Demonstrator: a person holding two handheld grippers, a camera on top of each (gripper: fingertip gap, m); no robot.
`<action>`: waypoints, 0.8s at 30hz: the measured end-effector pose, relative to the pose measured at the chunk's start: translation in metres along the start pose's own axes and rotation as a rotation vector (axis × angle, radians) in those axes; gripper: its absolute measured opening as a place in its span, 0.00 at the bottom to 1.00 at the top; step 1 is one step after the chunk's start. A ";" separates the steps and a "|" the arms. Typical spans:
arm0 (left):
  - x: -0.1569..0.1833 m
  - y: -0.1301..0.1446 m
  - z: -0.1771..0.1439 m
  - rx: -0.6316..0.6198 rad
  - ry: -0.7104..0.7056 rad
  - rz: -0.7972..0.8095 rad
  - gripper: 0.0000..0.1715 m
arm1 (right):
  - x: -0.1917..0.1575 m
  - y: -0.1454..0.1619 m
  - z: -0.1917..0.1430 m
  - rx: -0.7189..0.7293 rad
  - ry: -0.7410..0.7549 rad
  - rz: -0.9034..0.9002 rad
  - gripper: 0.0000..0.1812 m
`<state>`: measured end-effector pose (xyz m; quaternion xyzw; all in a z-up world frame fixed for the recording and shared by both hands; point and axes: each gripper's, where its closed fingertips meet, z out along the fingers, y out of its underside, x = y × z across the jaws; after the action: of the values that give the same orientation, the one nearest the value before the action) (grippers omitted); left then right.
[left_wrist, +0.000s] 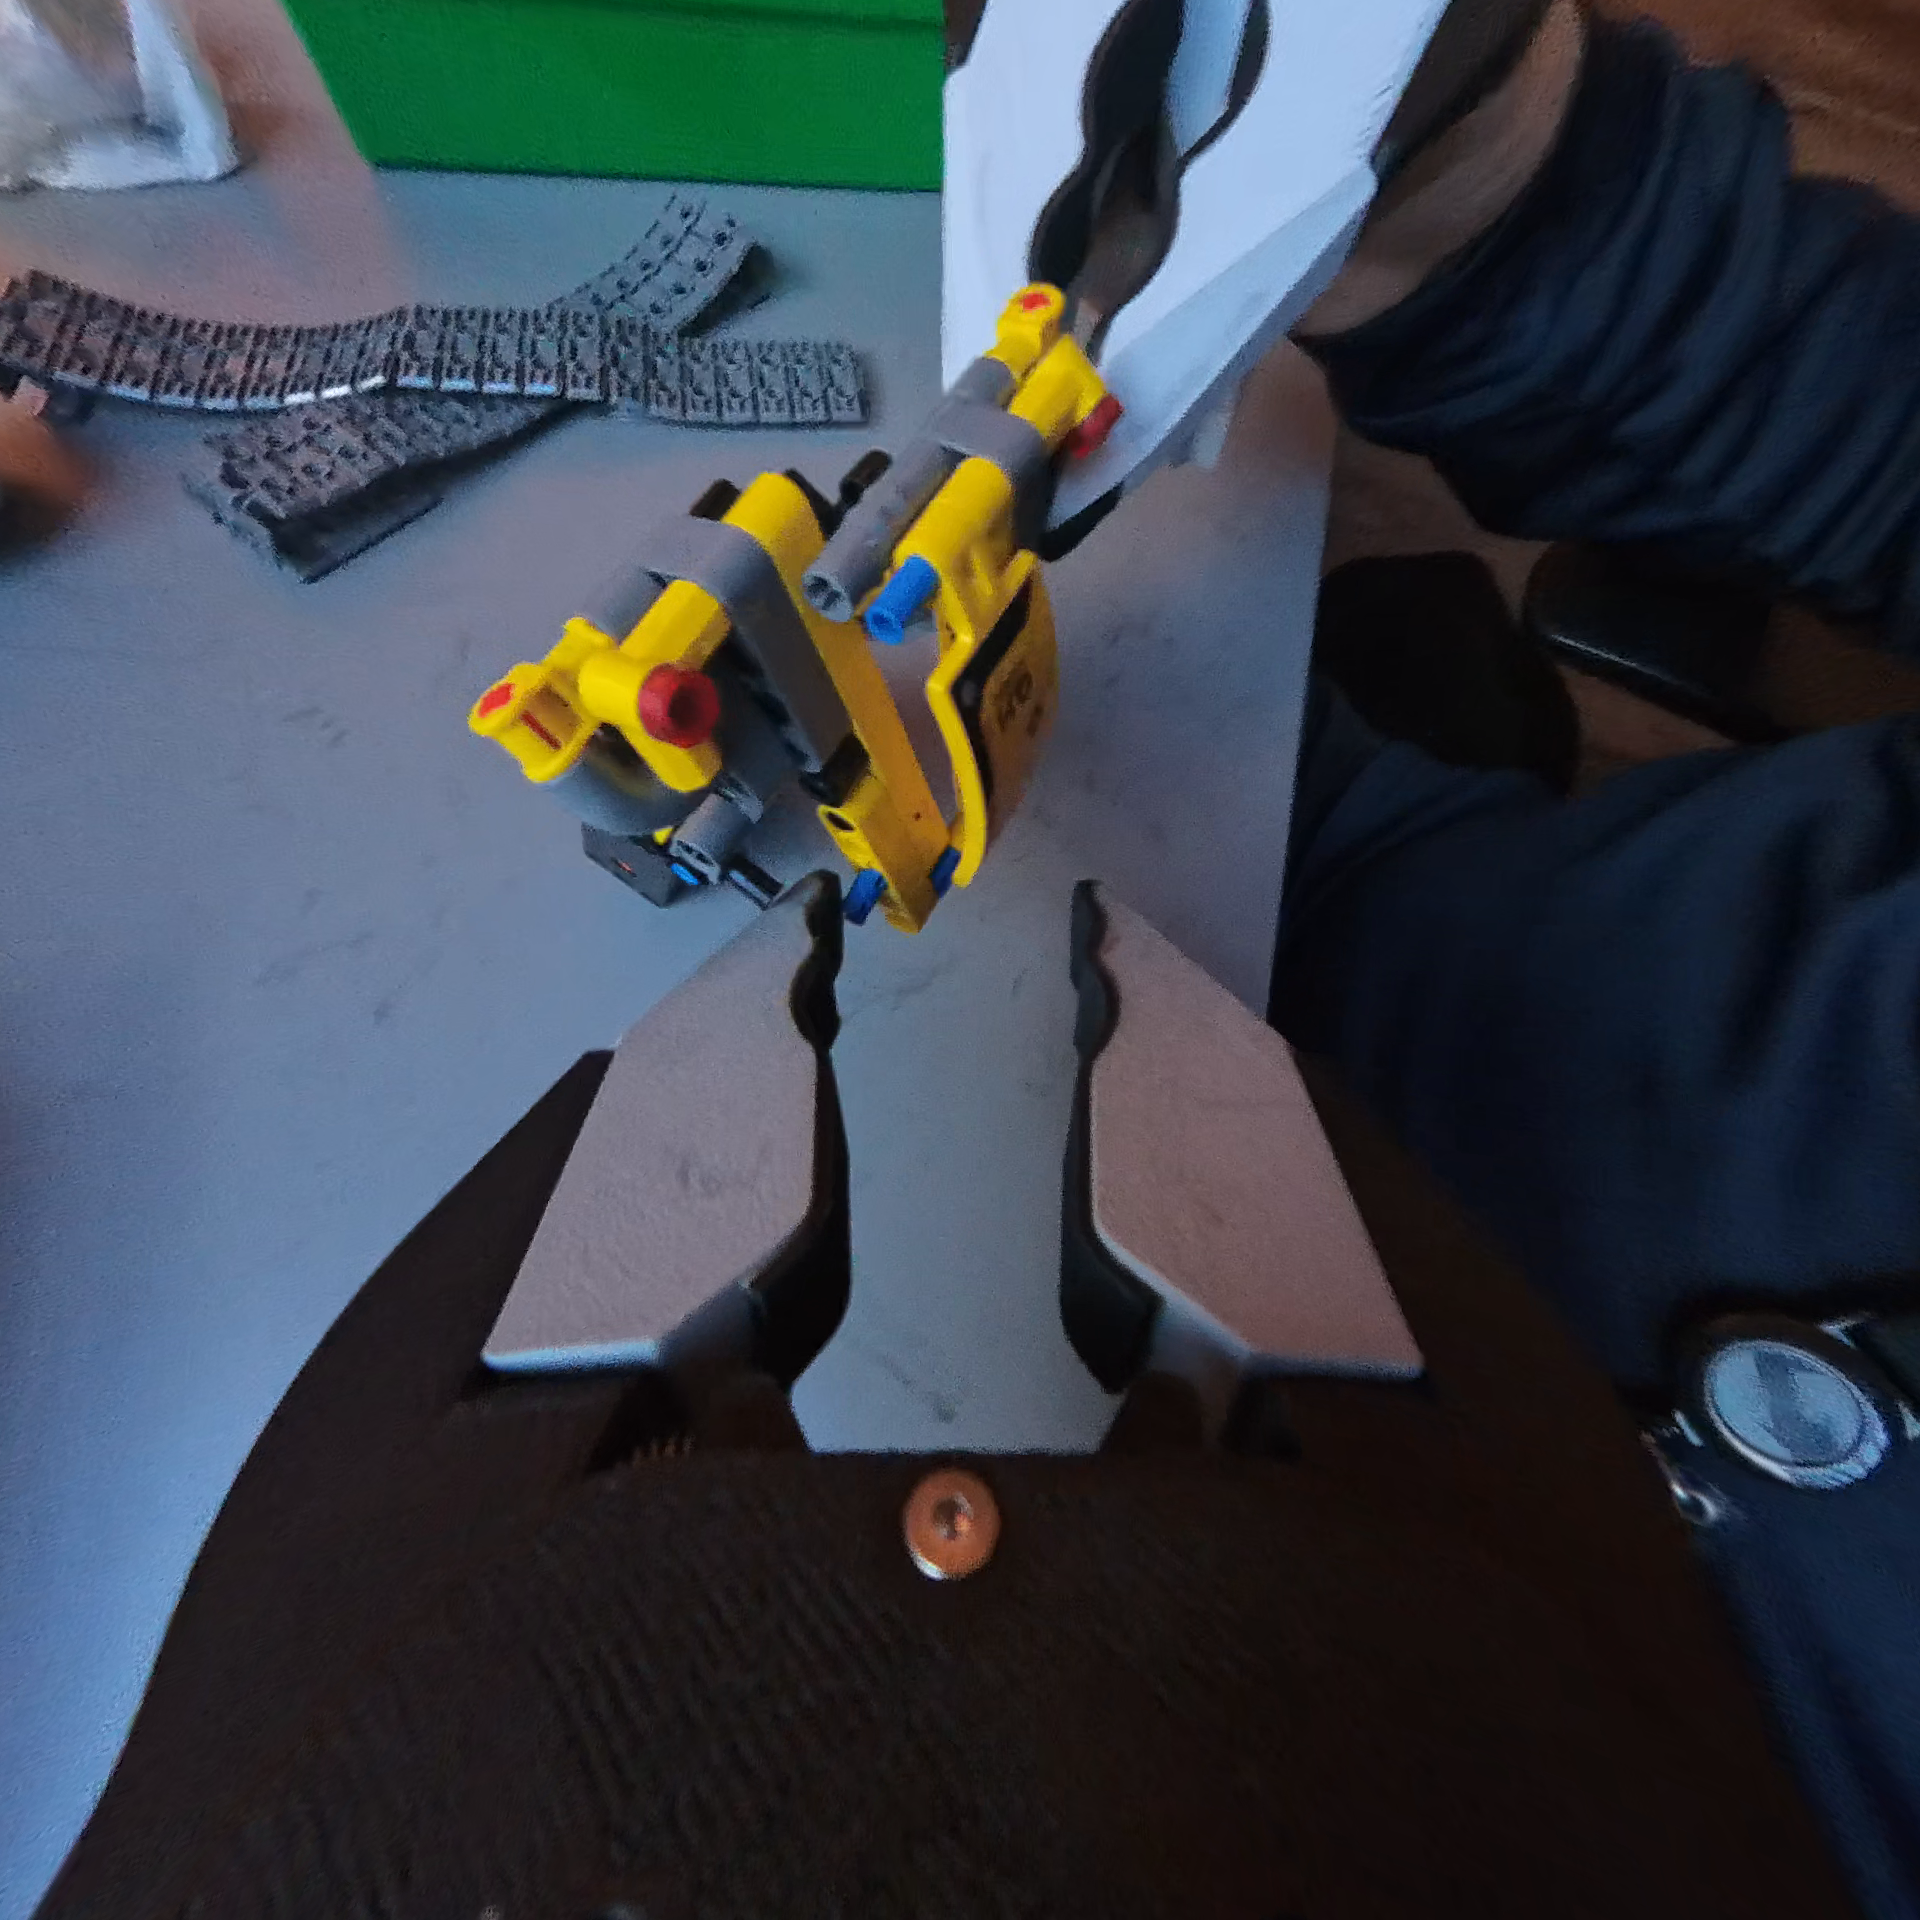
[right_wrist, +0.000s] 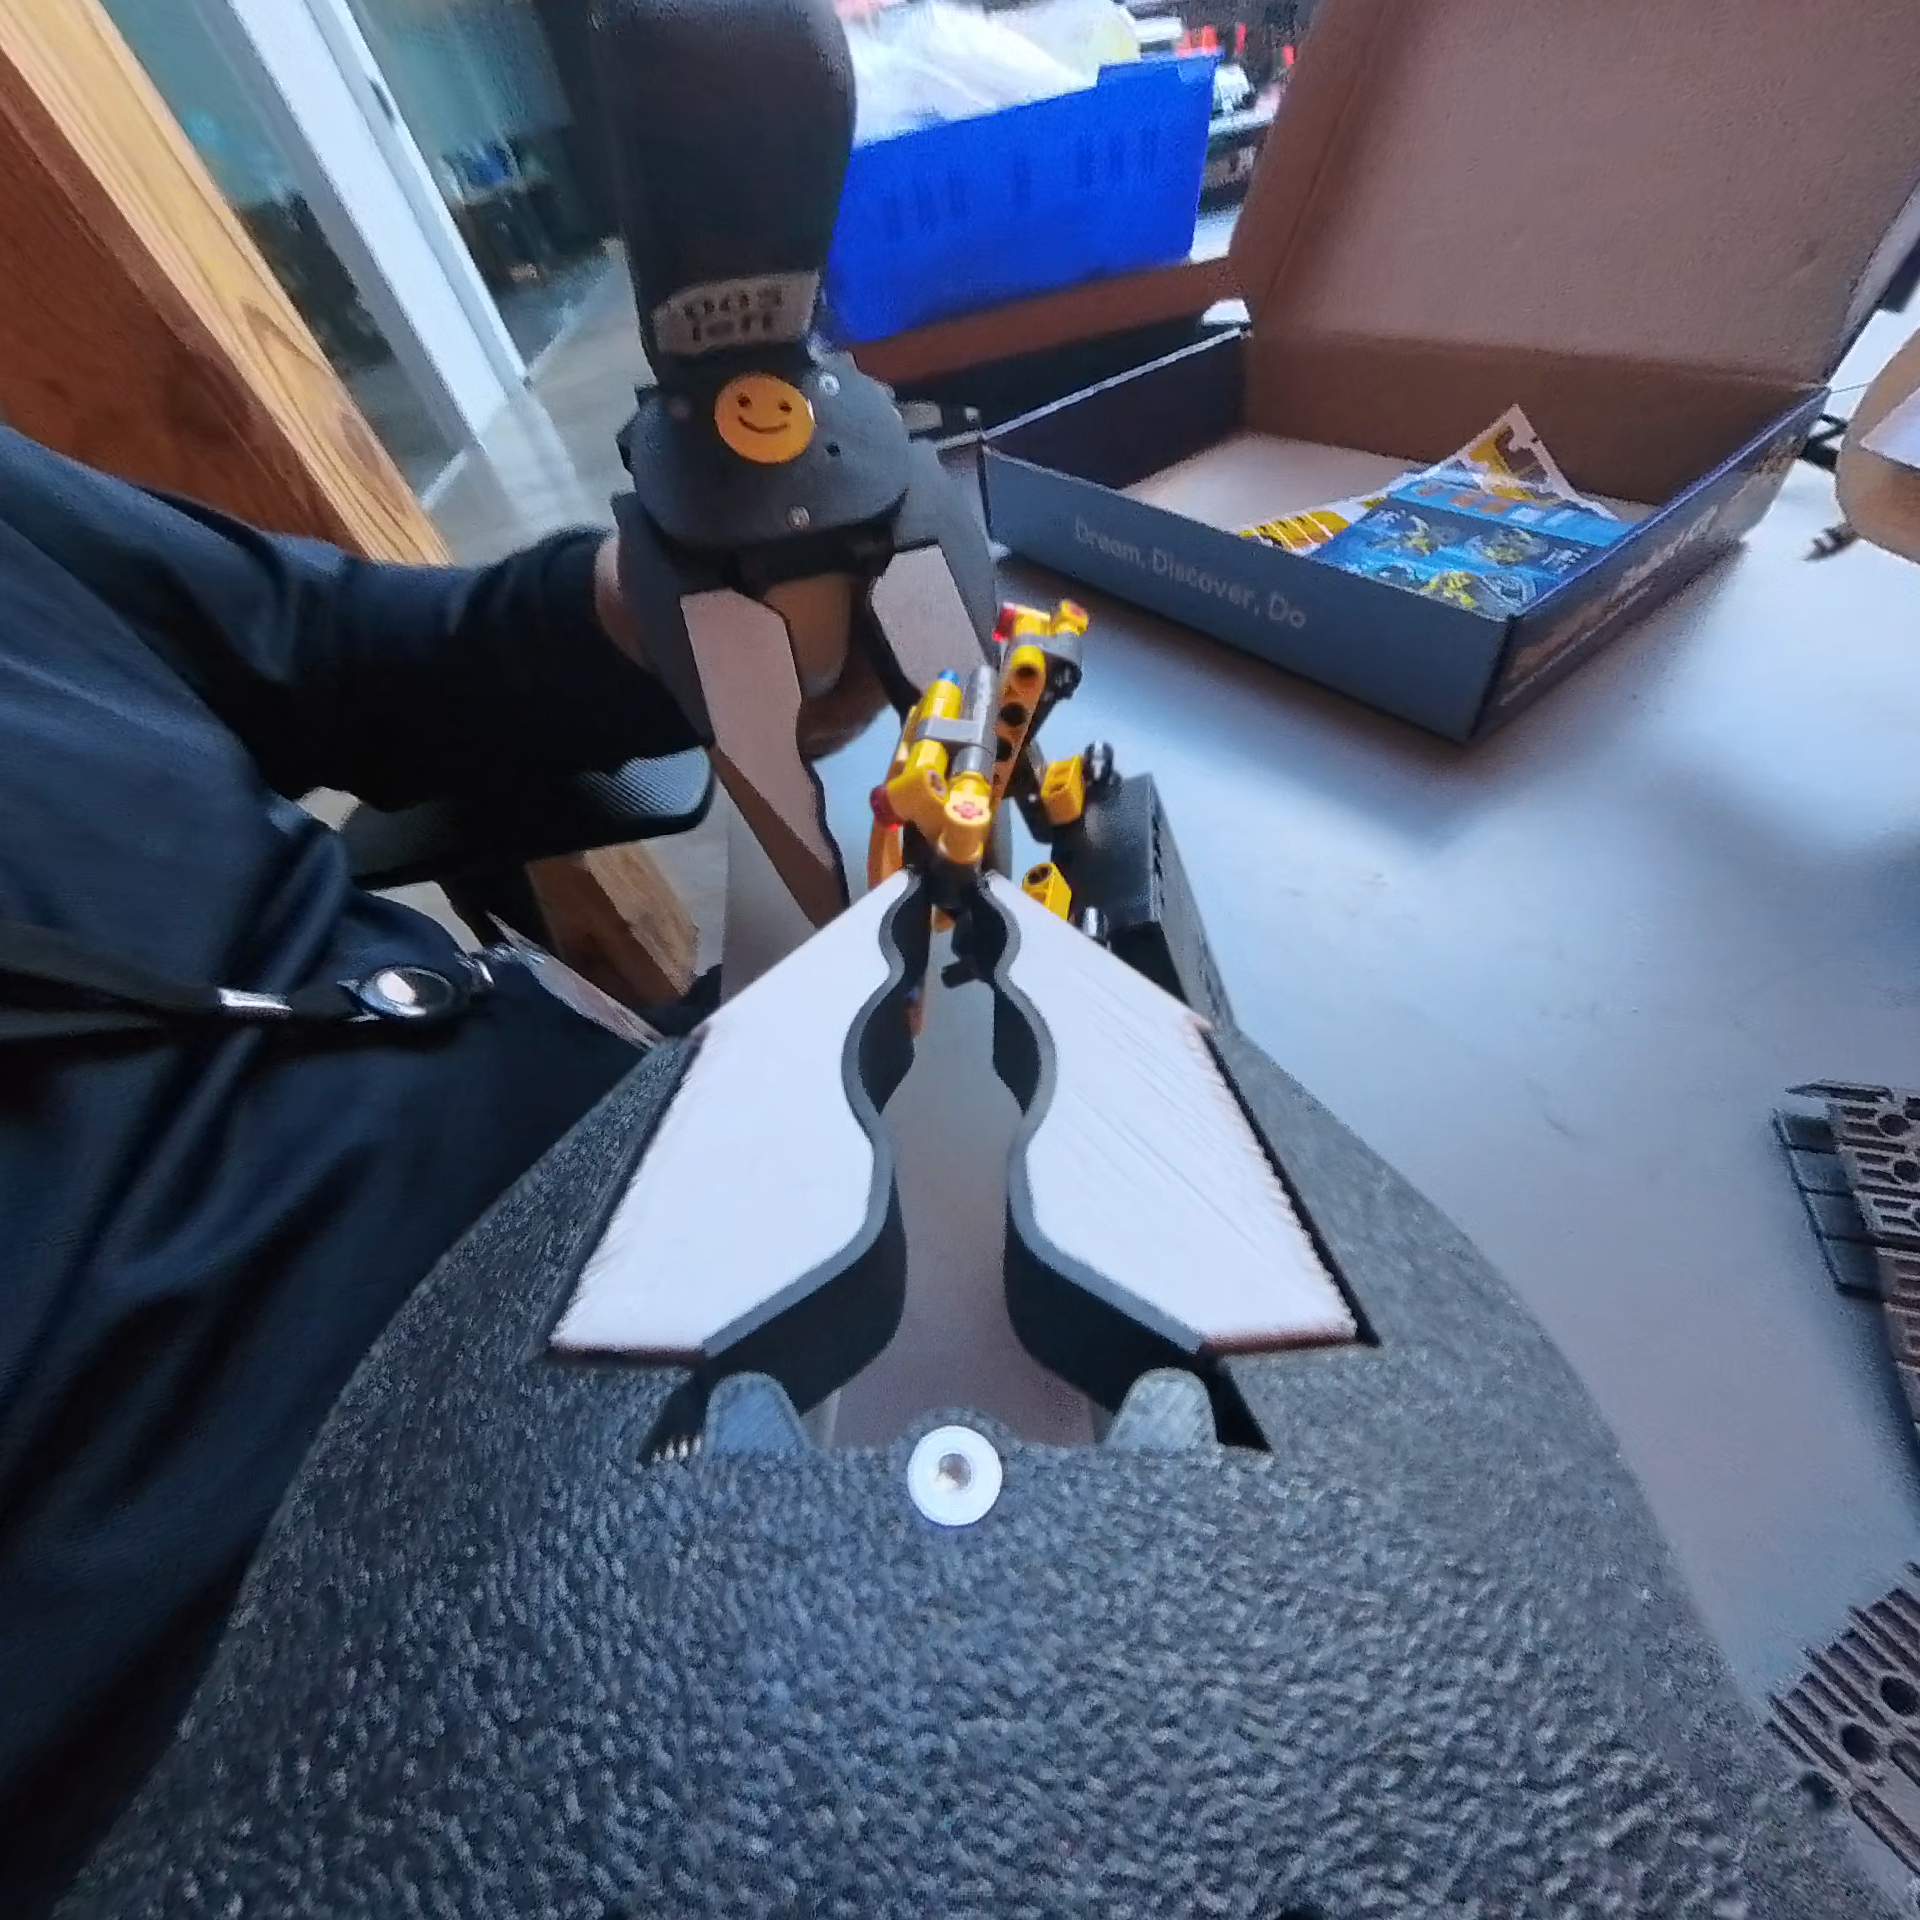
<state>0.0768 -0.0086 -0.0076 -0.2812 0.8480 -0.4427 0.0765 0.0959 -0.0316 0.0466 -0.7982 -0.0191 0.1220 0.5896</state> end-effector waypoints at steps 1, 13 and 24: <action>0.001 -0.003 0.000 0.010 0.014 0.004 0.22 | 0.001 -0.004 -0.002 0.017 -0.012 0.016 0.03; -0.005 -0.027 -0.032 0.131 -0.049 -0.039 0.13 | 0.008 -0.008 -0.007 0.033 0.010 -0.008 0.03; 0.006 -0.033 -0.017 0.114 0.037 -0.116 0.25 | 0.000 -0.001 -0.006 0.012 -0.022 -0.072 0.03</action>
<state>0.0789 -0.0149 0.0296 -0.3170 0.8048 -0.4992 0.0509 0.0969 -0.0364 0.0493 -0.7922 -0.0535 0.1094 0.5980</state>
